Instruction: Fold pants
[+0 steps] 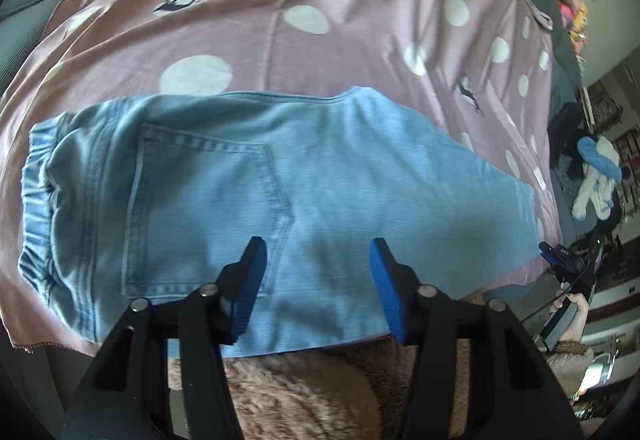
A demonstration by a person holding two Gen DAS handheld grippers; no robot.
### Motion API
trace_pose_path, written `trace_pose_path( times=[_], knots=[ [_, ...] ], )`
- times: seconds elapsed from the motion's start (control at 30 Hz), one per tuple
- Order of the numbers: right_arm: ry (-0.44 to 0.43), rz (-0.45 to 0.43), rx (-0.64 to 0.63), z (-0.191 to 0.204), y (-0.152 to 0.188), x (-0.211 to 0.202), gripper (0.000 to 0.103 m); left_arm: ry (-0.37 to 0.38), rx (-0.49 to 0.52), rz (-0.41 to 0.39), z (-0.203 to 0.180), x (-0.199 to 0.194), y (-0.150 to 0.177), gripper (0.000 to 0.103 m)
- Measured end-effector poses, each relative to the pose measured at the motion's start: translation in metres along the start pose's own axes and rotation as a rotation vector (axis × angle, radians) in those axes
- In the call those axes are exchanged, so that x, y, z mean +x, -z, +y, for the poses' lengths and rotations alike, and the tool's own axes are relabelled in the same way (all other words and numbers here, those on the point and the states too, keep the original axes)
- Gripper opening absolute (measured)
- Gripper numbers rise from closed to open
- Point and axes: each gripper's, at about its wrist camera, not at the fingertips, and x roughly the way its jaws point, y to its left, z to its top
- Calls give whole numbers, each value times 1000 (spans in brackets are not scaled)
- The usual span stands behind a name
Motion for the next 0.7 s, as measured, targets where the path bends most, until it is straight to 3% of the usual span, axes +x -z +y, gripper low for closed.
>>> trace_pose_path(
  times=[0.1,0.17,0.23,0.37,0.5,0.63,0.7],
  knots=[
    [41,-24,-23,0,3,-10,18,17,27,13,-12,6,1,67],
    [57,-45,-28,-2,5,-17,36,23,40,29,-18,12,3,73],
    [40,-46,-5,-7,6,-19,47,26,62,56,-24,22,6,73],
    [-164,30,77,-16,9,-1,47,-19,45,104,-24,41,11,73],
    [-243,62,106,-12,10,18,47,-12,36,100,-20,42,13,74],
    [-320,29,181,-17,0,26,46,-4,26,103,-18,42,12,74],
    [-362,28,220,-20,-3,31,36,-3,20,97,-17,41,12,74]
  ],
)
